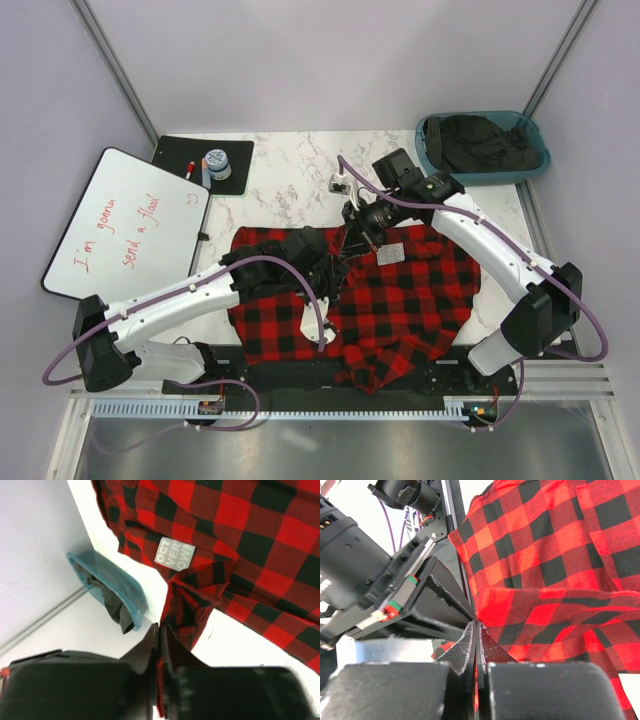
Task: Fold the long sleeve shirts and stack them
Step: Fold the shirt
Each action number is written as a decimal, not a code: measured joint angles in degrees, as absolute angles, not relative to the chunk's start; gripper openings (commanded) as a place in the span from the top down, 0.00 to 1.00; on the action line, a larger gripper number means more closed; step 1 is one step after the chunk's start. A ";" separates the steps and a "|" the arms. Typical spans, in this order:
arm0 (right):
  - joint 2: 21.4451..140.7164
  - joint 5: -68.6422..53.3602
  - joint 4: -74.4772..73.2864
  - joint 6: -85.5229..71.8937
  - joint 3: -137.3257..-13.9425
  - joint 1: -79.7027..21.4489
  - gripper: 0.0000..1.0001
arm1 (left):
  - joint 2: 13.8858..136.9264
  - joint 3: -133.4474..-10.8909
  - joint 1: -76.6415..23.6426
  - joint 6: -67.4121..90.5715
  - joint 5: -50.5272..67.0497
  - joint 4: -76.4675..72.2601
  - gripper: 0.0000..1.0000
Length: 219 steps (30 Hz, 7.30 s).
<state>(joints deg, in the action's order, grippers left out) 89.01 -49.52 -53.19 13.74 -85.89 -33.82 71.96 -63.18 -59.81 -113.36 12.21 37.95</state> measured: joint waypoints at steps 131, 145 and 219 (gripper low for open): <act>112.55 -11.86 -43.64 32.08 -80.14 1.30 0.63 | 106.94 -71.75 -12.45 -16.60 12.29 36.27 0.44; 121.05 -10.79 -41.69 29.41 -93.69 2.09 0.38 | 119.15 -89.12 -11.31 -18.09 10.74 36.12 0.33; 107.07 -29.61 -65.06 42.96 -88.27 6.72 0.27 | 93.65 -67.61 -29.12 25.82 10.87 14.41 0.98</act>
<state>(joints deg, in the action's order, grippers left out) 107.07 -29.61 -65.06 42.96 -88.27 6.72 93.65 -67.61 -29.12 25.82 10.87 14.41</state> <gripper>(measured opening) 0.729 0.058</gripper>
